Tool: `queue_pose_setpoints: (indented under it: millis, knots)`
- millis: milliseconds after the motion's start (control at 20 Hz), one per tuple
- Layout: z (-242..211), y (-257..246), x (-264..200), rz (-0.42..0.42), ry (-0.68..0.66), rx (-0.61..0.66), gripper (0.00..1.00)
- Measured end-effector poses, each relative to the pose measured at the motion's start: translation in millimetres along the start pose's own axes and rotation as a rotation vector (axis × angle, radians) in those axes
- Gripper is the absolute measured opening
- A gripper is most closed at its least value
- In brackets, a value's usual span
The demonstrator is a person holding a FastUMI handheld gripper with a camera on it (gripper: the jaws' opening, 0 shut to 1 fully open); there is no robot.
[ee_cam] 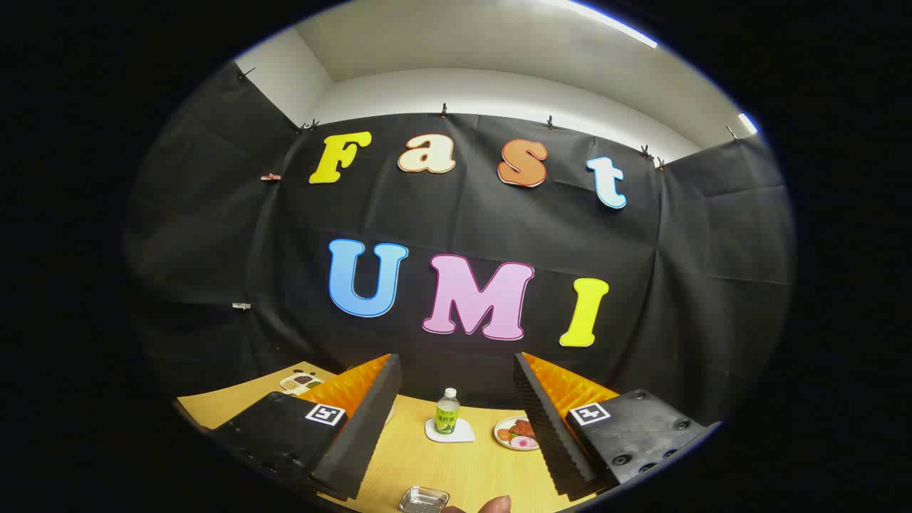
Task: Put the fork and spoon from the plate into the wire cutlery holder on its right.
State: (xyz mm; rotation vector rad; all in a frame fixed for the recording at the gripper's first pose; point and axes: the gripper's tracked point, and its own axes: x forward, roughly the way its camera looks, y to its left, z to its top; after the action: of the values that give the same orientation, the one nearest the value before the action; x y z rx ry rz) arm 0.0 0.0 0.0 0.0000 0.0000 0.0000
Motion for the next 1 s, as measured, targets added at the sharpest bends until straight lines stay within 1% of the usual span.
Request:
queue_pose_setpoints:
  millis: [650,1000]
  knots:
    - [2.2,15.5,3.7,0.029,0.000,0.005,0.98]
    - [1.4,15.1,1.1,0.017,0.005,0.005,0.98]
